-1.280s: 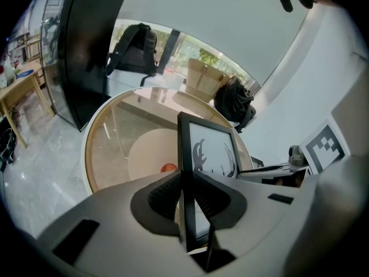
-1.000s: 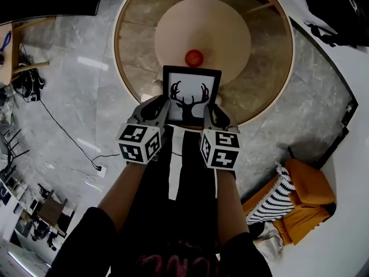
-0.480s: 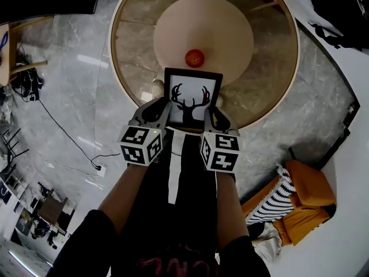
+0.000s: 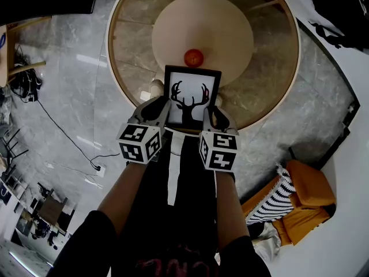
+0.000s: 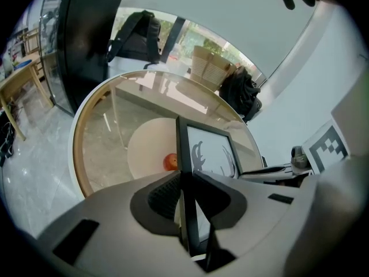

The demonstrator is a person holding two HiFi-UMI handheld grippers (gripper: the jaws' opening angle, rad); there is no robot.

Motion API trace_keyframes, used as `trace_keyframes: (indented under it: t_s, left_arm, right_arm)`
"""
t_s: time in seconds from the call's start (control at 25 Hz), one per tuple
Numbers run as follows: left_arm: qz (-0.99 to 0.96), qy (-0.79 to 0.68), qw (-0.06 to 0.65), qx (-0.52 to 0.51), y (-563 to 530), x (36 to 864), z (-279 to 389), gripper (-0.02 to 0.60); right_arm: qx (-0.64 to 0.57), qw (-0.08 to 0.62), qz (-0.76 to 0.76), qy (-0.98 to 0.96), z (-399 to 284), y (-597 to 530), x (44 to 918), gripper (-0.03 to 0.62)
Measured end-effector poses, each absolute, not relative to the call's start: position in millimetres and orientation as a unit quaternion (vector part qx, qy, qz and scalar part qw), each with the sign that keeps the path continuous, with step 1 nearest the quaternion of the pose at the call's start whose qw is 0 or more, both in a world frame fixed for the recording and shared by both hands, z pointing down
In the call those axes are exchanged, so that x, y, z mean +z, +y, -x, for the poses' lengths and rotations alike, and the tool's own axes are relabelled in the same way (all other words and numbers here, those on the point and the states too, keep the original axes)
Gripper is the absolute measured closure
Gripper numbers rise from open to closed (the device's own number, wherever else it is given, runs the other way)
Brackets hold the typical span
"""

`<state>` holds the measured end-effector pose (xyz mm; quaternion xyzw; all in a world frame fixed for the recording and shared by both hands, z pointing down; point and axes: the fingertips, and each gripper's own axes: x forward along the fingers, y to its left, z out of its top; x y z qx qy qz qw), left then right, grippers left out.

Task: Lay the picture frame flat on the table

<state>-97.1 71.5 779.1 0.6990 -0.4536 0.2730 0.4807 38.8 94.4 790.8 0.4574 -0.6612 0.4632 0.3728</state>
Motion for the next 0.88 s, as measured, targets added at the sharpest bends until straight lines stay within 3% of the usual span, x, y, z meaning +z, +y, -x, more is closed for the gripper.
trace_keyframes:
  t_s: [0.88]
  left_arm:
    - [-0.708, -0.43, 0.467, 0.309, 73.8, 794.2, 94.6, 0.509]
  right_arm:
    - [0.456, 0.368, -0.468, -0.662, -39.9, 92.8, 793.7, 0.513]
